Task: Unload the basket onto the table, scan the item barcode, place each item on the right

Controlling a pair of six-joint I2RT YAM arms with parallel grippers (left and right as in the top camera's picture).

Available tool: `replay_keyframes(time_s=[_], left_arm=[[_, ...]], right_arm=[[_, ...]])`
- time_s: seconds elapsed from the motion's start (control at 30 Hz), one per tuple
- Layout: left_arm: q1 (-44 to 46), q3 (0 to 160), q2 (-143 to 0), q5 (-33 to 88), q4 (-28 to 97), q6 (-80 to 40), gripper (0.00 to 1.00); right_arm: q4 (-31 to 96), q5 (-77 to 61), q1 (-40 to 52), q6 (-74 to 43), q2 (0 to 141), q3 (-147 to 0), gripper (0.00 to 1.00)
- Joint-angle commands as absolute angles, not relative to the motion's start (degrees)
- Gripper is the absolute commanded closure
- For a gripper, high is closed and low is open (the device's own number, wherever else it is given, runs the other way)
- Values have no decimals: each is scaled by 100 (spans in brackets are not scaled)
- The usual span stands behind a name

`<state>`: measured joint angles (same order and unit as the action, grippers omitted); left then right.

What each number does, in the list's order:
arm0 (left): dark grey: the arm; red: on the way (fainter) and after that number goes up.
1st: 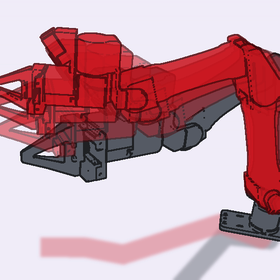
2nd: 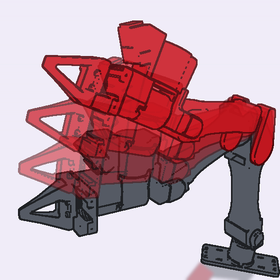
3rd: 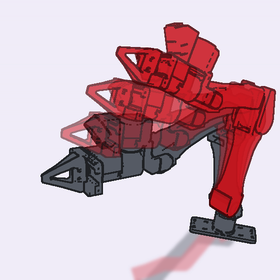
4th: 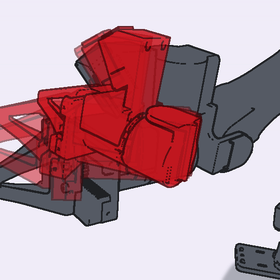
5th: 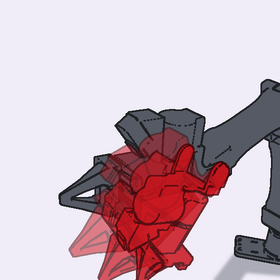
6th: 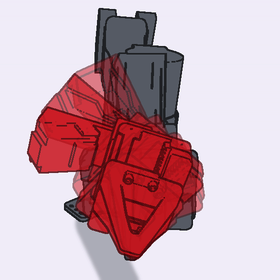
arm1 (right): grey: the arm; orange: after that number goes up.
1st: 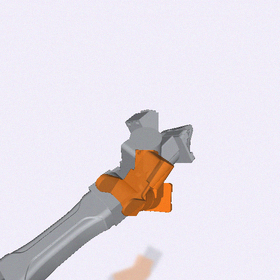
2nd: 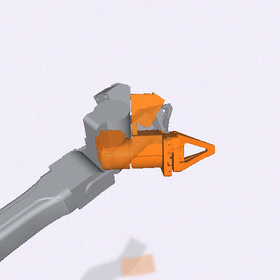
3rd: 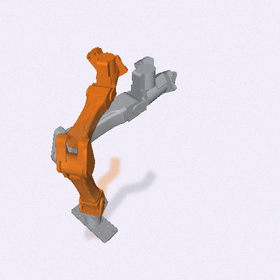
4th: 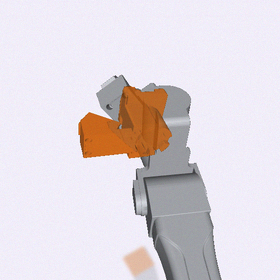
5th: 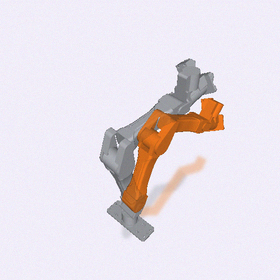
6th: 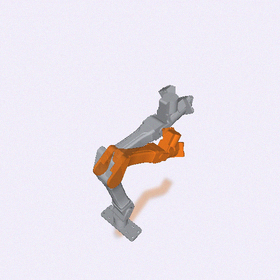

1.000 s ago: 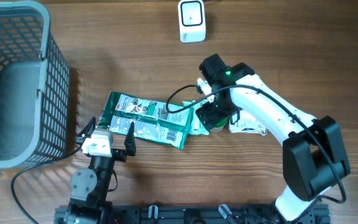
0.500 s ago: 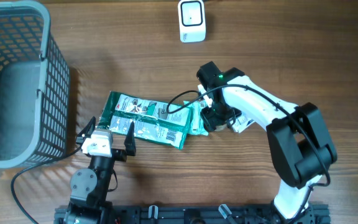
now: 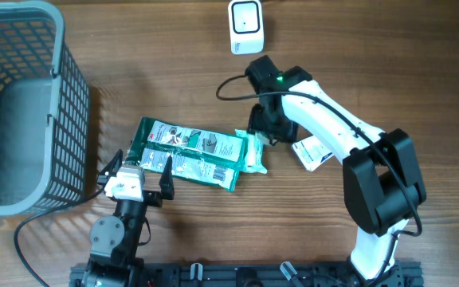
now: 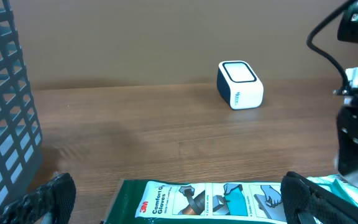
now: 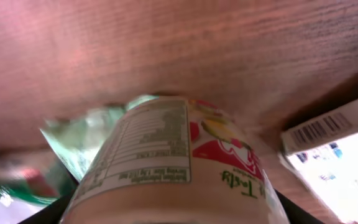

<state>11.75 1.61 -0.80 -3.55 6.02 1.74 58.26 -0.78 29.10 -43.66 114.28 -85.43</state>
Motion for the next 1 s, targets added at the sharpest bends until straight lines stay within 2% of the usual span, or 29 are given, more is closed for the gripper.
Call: replay_keyframes(time_s=[0.0, 0.07, 0.13, 0.17, 0.2, 0.4, 0.73, 0.97], left_arm=[[1212, 132, -43, -414, 580, 99, 0], [1212, 132, -43, -412, 582, 99, 0], [1212, 132, -43, -414, 582, 99, 0], [1212, 132, -43, -414, 582, 99, 0], [1212, 132, -43, -412, 582, 99, 0], [1212, 132, -43, -412, 582, 99, 0], [1212, 132, -43, -412, 582, 99, 0], [1212, 132, -43, -412, 582, 99, 0]], right_arm=[[5634, 128, 2886, -5271, 11489, -8383, 32], [5618, 128, 2886, -5269, 11491, -8320, 30], [5658, 128, 2886, -5212, 11491, -8318, 9], [5655, 121, 2886, -5098, 11491, -8318, 8], [5660, 104, 2884, -5009, 11491, -8320, 0], [5942, -3, 2864, -4473, 11485, -8527, 0], [5769, -156, 2862, -4506, 11485, -8552, 0], [6692, -263, 2862, -4825, 11281, -9378, 0]])
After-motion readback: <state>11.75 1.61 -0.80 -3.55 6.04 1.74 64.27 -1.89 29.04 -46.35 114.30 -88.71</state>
